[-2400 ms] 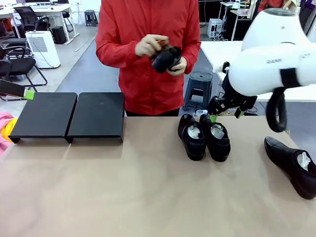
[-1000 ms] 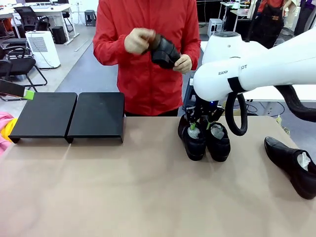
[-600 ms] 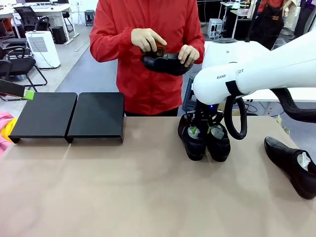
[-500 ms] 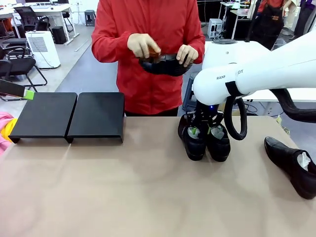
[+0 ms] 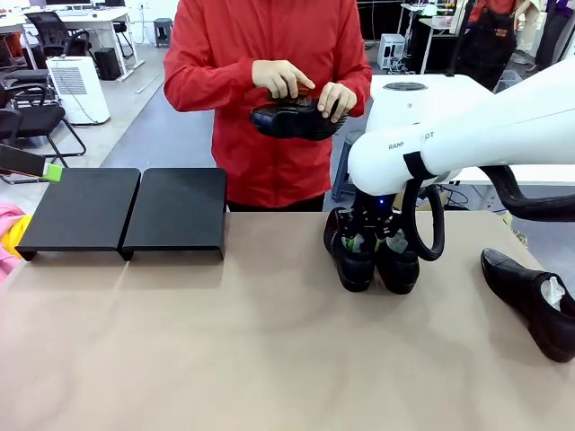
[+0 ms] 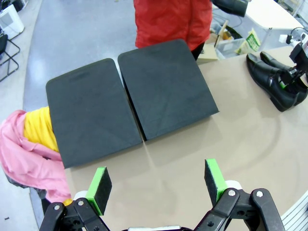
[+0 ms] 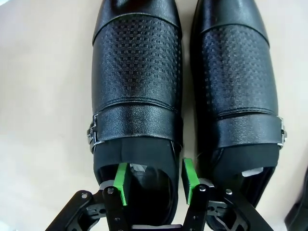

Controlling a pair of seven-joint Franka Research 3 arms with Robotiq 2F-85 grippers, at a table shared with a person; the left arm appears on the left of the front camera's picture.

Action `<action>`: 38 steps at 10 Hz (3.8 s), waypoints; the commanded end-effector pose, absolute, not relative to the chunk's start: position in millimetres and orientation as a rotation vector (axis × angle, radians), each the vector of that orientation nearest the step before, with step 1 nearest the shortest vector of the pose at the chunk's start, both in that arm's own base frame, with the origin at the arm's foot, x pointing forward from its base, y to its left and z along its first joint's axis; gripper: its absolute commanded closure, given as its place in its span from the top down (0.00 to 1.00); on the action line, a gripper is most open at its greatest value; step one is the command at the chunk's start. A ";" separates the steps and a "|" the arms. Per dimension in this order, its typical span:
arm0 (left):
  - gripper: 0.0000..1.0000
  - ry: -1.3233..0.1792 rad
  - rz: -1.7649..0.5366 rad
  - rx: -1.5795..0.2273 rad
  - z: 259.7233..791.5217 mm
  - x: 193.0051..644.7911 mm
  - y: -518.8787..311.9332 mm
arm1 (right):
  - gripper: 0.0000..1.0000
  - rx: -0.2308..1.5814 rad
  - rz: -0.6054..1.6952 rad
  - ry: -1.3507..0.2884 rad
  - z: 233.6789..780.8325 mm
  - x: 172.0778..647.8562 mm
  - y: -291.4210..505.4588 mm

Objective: Organize the shoes by placing them on the stand.
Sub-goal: Pick up one Shoe and place it in the middle of the table.

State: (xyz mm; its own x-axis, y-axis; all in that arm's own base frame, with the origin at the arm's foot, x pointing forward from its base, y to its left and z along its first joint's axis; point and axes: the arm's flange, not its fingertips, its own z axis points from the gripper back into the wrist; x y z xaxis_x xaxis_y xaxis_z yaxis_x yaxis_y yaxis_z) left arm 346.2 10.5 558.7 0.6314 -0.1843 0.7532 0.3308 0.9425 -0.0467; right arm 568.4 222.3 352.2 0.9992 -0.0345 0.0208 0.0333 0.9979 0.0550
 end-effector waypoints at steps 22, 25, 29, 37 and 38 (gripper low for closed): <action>1.00 -0.840 -0.302 -0.191 558.9 346.3 11.8 | 0.00 0.299 0.002 -0.109 475.9 440.8 276.6; 1.00 -0.840 -0.302 -0.191 558.9 346.3 11.8 | 0.00 0.347 -0.015 -0.122 436.0 404.5 349.9; 1.00 -0.840 -0.302 -0.191 558.9 346.3 11.8 | 0.00 0.317 0.010 -0.067 382.5 392.8 396.6; 1.00 -0.840 -0.302 -0.191 558.9 346.3 11.8 | 0.93 0.259 0.017 0.018 367.2 392.8 401.4; 1.00 -0.840 -0.302 -0.191 558.9 346.3 11.8 | 1.00 0.259 0.013 0.025 370.9 391.0 401.1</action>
